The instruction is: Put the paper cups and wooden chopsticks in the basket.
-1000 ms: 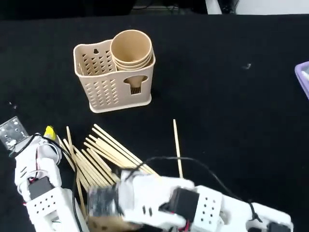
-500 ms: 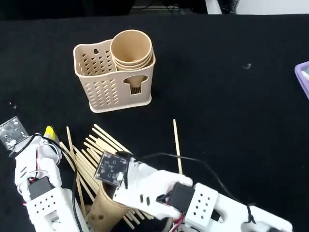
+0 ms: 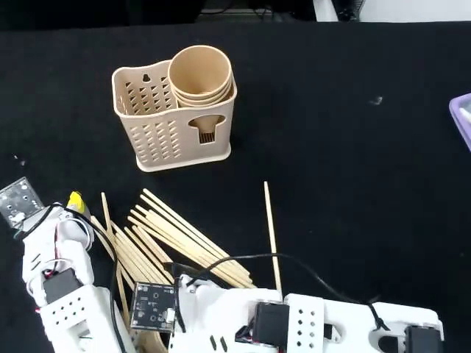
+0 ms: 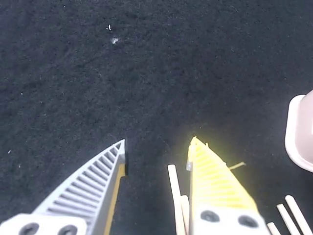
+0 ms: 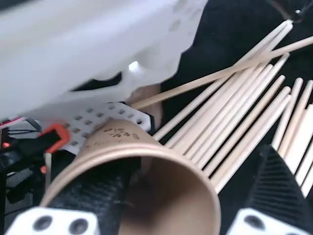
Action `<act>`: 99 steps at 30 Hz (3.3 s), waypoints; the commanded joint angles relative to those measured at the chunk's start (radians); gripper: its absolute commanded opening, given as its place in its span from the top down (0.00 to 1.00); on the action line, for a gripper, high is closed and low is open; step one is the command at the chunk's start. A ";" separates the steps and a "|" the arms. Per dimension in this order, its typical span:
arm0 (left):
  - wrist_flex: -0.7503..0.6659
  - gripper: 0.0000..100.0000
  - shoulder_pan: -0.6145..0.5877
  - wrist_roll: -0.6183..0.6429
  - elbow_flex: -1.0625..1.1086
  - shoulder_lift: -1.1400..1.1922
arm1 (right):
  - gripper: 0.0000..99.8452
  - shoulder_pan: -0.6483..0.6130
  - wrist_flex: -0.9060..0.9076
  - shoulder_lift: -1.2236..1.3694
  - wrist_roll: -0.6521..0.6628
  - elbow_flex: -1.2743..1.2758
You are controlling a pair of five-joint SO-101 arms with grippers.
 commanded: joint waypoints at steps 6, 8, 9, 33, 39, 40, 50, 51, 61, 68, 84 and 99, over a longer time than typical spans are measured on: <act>-0.021 0.79 -0.010 -0.002 -0.039 -0.008 | 0.63 0.021 0.003 0.012 0.003 -0.064; -0.020 0.79 -0.010 -0.002 -0.039 -0.008 | 0.64 0.058 0.000 0.015 0.018 -0.062; -0.020 0.79 -0.010 -0.002 -0.039 -0.009 | 0.67 0.077 0.000 0.015 0.038 -0.062; -0.023 0.79 -0.010 -0.002 -0.035 -0.011 | 0.99 0.672 0.221 -0.166 0.187 -0.321; -0.023 0.79 -0.010 -0.002 -0.033 -0.011 | 0.99 0.852 0.276 -0.163 0.178 -0.565; -0.023 0.79 -0.010 -0.002 -0.033 -0.011 | 0.99 0.881 0.273 -0.162 0.176 -0.624; -0.023 0.79 -0.010 -0.002 -0.031 -0.012 | 0.99 1.048 0.075 0.367 0.094 -1.112; -0.023 0.79 -0.010 -0.002 -0.031 -0.012 | 0.99 1.065 0.060 0.438 0.052 -1.164; -0.021 0.79 -0.008 -0.002 -0.031 -0.012 | 0.99 1.102 0.011 0.983 -0.104 -1.655; -0.021 0.79 -0.010 -0.002 -0.031 -0.012 | 0.99 1.103 0.172 1.136 -0.104 -1.790; -0.023 0.79 -0.010 -0.002 -0.031 -0.012 | 0.99 1.105 0.296 1.148 -0.103 -1.819; -0.023 0.79 -0.007 -0.002 -0.031 -0.012 | 0.99 1.099 0.497 1.153 -0.104 -2.037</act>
